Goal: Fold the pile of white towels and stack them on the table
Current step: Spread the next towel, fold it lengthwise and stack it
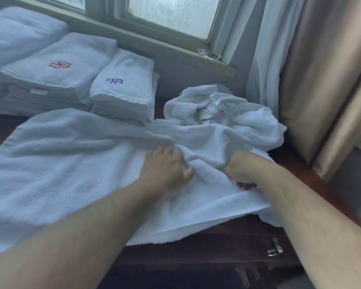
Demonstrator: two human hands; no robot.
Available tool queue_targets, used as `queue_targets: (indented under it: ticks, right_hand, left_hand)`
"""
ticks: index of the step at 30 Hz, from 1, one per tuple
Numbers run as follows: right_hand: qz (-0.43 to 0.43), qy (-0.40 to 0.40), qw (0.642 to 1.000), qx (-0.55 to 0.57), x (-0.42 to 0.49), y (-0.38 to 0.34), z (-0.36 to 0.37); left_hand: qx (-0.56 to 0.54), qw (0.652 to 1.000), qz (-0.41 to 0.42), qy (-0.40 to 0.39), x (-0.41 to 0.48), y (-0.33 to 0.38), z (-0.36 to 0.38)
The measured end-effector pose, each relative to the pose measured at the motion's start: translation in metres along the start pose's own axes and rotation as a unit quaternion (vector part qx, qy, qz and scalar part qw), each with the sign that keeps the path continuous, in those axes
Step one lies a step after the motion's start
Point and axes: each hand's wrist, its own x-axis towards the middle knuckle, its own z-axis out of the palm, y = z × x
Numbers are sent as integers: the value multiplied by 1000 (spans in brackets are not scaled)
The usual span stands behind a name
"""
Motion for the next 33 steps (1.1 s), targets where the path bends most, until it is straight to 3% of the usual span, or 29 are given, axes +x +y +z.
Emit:
queue_targets:
  ticks: [2,3,8,10,12,16,20,22,23,25,27,28,29,31,33]
  right_hand:
    - [-56,93,993,55,7,-6,8]
    - [-72,102,989,78,9,-9,14]
    - [60,-16,995,-84,18,-4,31]
    - [88,-23,995,-47,18,0,32]
    - [71,21,997,-4,23,-1,34]
    - [26,92,976,194,27,-7,53]
    - [112,36,973,198,43,-9,55]
    - [149,65,964,210,54,-20,39]
    - [135,113,963,205,59,-24,35]
    - [23,195,963,185,66,-30,40]
    - [-92,186,962,180,65,-31,55]
    - [-109,185,956,198,62,-31,62]
    - [-91,200,942,252,61,-29,66]
    - [24,250,886,389,64,-22,56]
    - [157,269,791,526,72,-5,39]
  left_hand:
    - [-16,998,63,-11,-4,-5,9]
    - [-14,996,80,-35,-2,-10,10]
    - [13,990,93,-105,-1,-25,8]
    - [34,987,102,-116,-3,-27,7]
    - [44,984,114,-127,-5,-25,6]
    - [39,983,123,-127,-8,-20,7]
    - [11,984,102,-145,3,-20,-2]
    - [-4,985,82,-149,12,-17,-10]
    - [-12,987,73,-143,17,-16,-14]
    - [-23,992,53,-114,22,-15,-19]
    - [0,998,30,-51,29,-13,-20]
    - [16,1000,17,-16,33,-11,-19]
    - [23,1000,4,20,38,-8,-18]
    - [7,997,-22,76,46,-4,-15]
    - [-6,991,-22,132,50,-6,-6]
